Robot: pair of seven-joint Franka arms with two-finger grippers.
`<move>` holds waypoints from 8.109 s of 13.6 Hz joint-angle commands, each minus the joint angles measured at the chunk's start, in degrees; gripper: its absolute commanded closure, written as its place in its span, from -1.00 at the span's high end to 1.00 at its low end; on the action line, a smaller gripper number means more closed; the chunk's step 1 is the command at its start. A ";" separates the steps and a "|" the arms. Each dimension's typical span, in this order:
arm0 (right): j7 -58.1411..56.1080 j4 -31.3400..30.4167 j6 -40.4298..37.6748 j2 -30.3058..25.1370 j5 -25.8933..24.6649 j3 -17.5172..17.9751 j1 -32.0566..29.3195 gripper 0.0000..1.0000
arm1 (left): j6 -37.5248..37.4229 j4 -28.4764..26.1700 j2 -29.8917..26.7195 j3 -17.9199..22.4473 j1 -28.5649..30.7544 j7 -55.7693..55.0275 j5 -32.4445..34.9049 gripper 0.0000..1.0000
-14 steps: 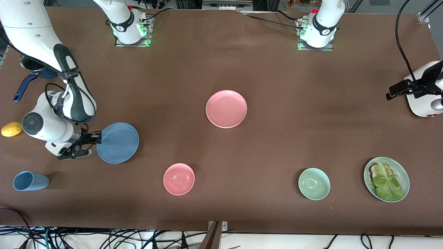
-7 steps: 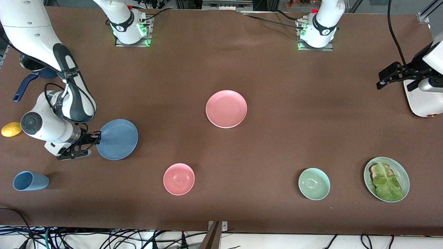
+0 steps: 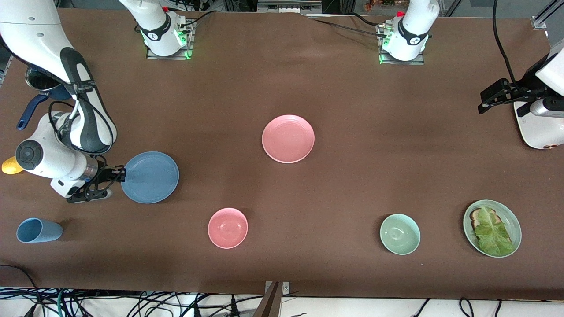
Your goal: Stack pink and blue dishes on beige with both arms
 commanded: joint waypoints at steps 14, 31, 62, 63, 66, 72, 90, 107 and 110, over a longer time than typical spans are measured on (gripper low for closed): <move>35.24 3.96 -10.93 -7.22 7.19 5.45 22.65 -1.00 | -0.62 1.83 0.82 0.70 -0.11 0.74 -0.16 1.00; 61.82 3.97 -7.51 -2.21 8.86 -2.99 48.52 -1.00 | -0.62 2.36 1.18 0.61 -0.11 0.39 -0.51 1.00; 43.75 3.88 -16.63 -15.20 8.86 -5.63 37.81 0.99 | -0.62 2.36 1.18 0.70 0.33 0.74 -0.51 1.00; 40.06 3.97 -18.82 -16.87 8.86 -5.63 36.14 0.99 | -0.62 2.36 1.18 0.70 0.33 0.74 -0.51 1.00; 32.22 3.88 -24.02 -20.30 8.68 -5.63 31.66 0.99 | -0.62 2.36 1.18 0.70 0.33 0.83 -0.51 1.00; 23.43 3.97 -30.26 -27.60 6.06 -5.45 21.90 1.00 | -0.62 2.36 1.18 0.70 0.33 0.74 -0.51 1.00; 13.55 11.61 -45.39 -32.18 -0.19 -1.41 9.06 1.00 | -0.62 2.36 1.18 0.70 0.33 0.83 -0.51 1.00; 14.36 11.70 -45.04 -31.21 -4.68 -0.97 9.67 1.00 | -0.62 2.36 1.18 0.70 0.33 0.74 -0.51 1.00; 14.44 12.14 -45.21 -31.13 -4.33 -1.06 9.58 1.00 | -0.62 2.36 1.18 0.61 0.33 0.65 -0.60 1.00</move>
